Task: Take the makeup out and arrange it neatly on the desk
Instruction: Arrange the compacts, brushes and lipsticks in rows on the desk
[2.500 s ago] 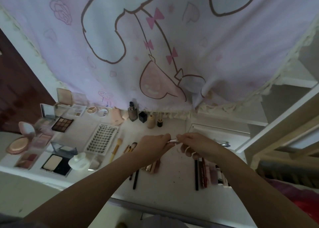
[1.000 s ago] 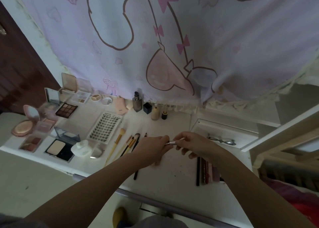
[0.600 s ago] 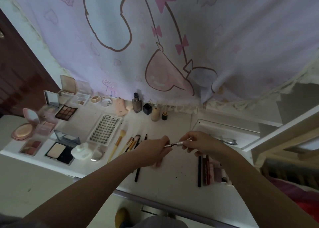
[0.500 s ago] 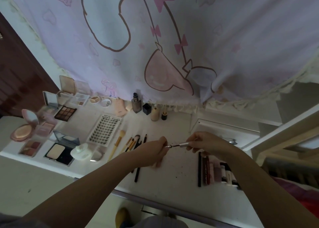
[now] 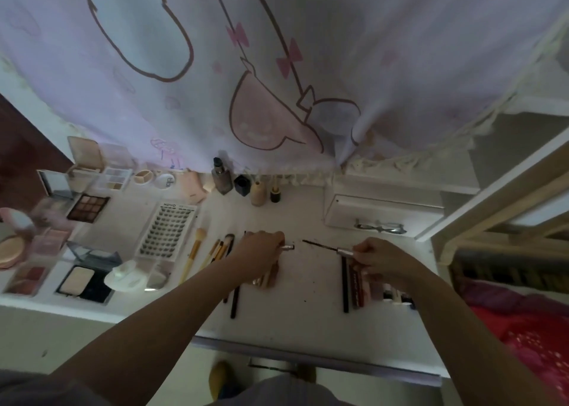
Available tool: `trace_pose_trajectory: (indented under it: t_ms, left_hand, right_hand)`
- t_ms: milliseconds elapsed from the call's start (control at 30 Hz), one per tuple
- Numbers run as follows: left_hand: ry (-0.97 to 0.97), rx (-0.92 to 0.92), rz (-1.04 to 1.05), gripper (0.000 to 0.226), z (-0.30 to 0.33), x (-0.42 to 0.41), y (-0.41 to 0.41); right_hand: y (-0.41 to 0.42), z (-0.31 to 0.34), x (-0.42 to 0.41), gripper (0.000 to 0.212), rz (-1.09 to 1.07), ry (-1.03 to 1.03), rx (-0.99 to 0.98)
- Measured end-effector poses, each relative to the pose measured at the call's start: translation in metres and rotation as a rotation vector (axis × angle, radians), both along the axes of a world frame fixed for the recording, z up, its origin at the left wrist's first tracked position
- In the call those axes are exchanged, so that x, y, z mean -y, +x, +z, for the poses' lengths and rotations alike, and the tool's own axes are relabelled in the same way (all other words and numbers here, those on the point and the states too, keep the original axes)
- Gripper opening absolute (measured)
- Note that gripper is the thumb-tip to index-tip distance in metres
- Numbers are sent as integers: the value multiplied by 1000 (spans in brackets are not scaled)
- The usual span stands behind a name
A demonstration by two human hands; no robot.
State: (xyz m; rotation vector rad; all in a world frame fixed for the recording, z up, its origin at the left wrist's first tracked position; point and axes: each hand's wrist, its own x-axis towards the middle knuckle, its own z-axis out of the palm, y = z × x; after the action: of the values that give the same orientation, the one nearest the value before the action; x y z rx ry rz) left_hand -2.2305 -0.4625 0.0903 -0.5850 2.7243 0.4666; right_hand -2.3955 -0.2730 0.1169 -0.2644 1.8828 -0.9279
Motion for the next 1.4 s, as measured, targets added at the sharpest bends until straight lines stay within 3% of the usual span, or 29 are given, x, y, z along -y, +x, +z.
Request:
trace_pose_trajectory:
  t_ms: [100,267,433,633,767,1067,1200,1400]
  left_hand:
    - [-24,-8,58,30,-9,4,3]
    - [353,-69,448,18,-19,-19,-13]
    - [306,-8,441,40,-40,-30,-23]
    - [14,59,290,41,-52,-29,-24]
    - [-8,100,278,44,-62,-25,-23]
    - [-19,40,238,40,-63,-21,-20]
    - [-12,-74,157,35,-51,-35,-36]
    - [173,-42,154,29,-60,-102,-73]
  right_hand:
    - [4,-15,-7,17,-225,-67,89]
    - [47,-45,6,17,-317,-29,139]
    - [91,-73,25,12,-391,15,113]
    - [119,-94,47,8,-93,179,-295]
    - [125,-91,62,32,160,340,-460]
    - [107,-92,61,35,356,409,-520]
    - [52,-74,40,33,301,405,-702]
    - [-9,-75,32,24,428,436,-682]
